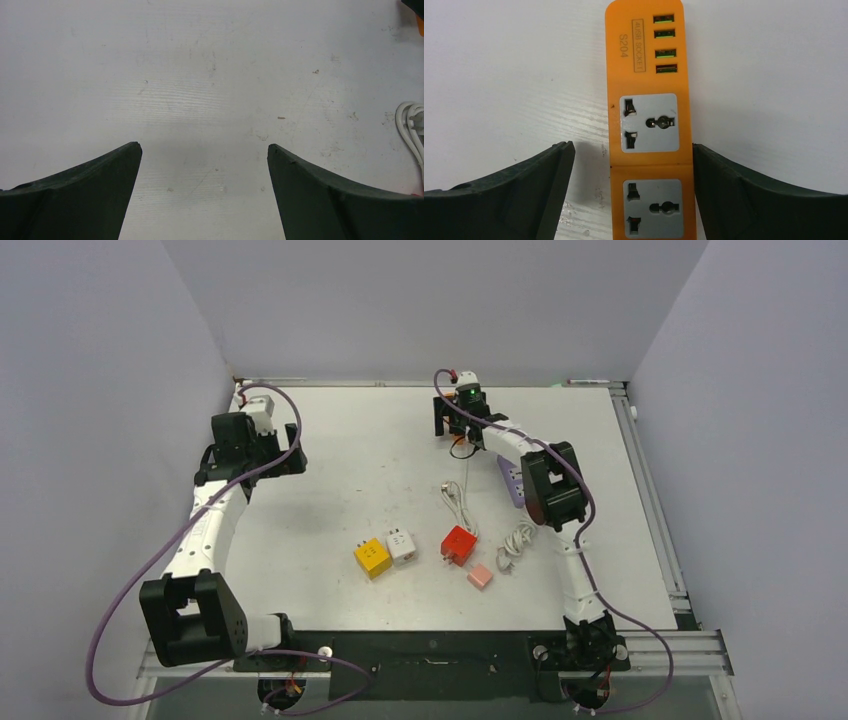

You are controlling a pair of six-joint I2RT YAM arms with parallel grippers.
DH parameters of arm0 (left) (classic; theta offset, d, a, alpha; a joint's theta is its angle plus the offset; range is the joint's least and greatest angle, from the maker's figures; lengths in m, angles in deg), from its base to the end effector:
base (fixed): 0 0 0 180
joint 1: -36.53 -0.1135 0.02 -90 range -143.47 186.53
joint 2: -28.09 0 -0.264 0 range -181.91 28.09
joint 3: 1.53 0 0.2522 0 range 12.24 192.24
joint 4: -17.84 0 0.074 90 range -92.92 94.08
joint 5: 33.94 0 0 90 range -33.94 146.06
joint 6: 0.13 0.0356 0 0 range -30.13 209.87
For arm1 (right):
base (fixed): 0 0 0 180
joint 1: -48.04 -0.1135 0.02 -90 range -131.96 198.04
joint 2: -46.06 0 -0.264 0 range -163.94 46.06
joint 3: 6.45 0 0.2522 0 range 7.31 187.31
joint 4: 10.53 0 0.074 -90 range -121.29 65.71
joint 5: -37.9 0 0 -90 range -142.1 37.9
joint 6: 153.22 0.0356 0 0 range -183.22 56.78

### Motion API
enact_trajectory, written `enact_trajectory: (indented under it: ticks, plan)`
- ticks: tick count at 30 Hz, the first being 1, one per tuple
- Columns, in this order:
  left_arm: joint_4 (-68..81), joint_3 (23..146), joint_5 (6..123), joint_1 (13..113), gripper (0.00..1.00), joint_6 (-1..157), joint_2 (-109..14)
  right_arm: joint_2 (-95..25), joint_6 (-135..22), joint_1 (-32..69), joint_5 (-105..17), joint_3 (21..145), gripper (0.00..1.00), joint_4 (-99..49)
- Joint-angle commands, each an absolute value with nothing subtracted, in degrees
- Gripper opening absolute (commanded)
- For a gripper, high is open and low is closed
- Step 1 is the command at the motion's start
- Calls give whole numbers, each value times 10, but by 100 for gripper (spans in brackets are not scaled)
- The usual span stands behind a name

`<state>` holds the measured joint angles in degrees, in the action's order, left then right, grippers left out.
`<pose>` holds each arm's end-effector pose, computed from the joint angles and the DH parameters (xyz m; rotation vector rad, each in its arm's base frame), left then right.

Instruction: Insert the plug

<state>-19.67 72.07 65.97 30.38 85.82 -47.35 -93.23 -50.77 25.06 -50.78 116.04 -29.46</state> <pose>0.2890 0.0250 0.2918 -0.1080 2.2487 -0.1755 0.5065 0.2157 0.1488 -0.2167 2.2084 0.3704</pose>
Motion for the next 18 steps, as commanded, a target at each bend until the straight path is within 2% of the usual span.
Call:
enact_trajectory:
  ticks: [1, 4, 6, 8, 11, 18]
  plan:
    - [-195, 741, 674, 298, 96, 864, -445, -938, -536, 243, -539, 1190, 79, -293]
    - [-194, 738, 675, 298, 96, 865, -440, -933, -561, 228, -530, 1177, 60, -283]
    - [-195, 738, 674, 298, 96, 865, -438, -923, -588, 212, -526, 1159, 43, -272]
    - [-198, 737, 674, 297, 96, 865, -434, -905, -613, 197, -495, 1126, 33, -254]
    - [-203, 733, 676, 297, 96, 867, -427, -878, -625, 177, -435, 1089, 27, -248]
    - [-229, 729, 676, 296, 96, 885, -414, -805, -663, 110, -328, 971, 28, -197]
